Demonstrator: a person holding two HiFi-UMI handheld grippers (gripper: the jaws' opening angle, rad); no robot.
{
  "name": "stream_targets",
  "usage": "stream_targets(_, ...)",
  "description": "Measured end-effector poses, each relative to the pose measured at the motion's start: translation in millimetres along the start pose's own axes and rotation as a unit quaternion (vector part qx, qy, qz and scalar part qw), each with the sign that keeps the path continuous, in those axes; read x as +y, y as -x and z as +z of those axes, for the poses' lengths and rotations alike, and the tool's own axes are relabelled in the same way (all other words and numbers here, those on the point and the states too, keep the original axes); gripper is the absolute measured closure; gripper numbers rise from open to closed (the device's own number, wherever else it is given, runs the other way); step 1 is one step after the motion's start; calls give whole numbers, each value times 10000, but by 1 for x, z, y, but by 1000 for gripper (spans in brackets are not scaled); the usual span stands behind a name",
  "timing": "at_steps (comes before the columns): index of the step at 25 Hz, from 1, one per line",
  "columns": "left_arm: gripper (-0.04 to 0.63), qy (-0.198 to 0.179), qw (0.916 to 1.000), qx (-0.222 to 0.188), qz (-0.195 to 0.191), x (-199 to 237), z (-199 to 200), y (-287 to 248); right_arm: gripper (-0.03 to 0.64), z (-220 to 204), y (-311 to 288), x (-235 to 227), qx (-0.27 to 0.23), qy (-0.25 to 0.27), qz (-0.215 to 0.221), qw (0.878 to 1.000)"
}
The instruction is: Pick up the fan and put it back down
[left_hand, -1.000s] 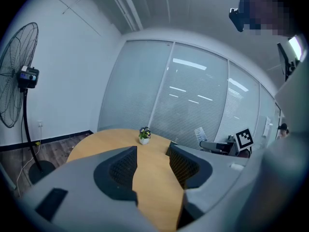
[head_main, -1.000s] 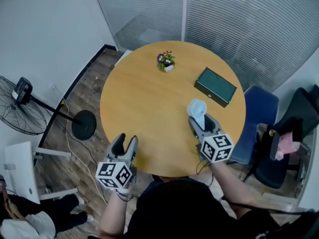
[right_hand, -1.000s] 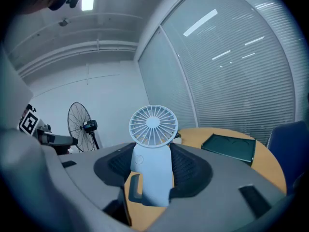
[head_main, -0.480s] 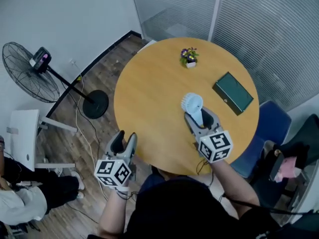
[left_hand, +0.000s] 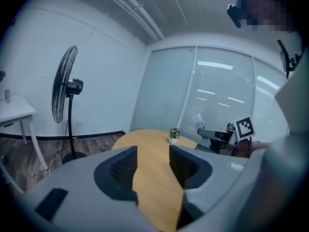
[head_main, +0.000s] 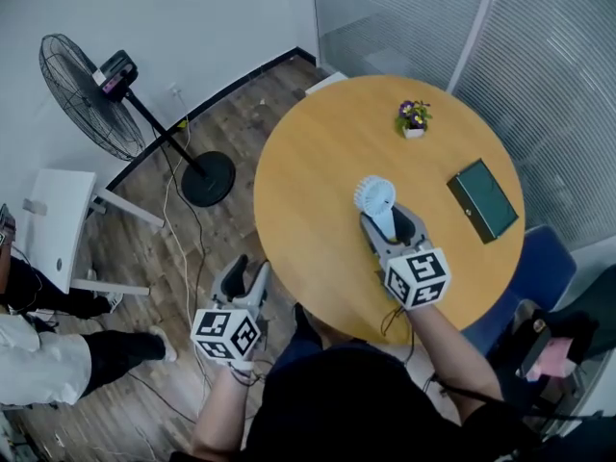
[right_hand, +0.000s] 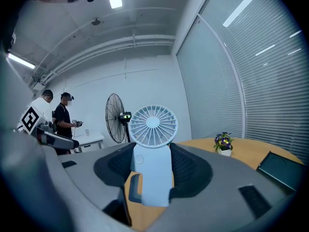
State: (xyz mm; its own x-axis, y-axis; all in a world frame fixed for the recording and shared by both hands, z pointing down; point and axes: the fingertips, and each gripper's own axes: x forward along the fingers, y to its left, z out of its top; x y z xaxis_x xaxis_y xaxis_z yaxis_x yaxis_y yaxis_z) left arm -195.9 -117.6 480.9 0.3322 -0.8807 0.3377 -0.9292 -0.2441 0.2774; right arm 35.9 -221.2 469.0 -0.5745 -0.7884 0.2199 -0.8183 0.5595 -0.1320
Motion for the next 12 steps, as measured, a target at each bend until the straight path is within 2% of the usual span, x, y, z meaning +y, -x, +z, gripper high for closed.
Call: stream_targets(12, 390, 64, 9996, 135, -241, 98, 15, -10, 394, -27, -93, 37, 453, -117, -376, 9982)
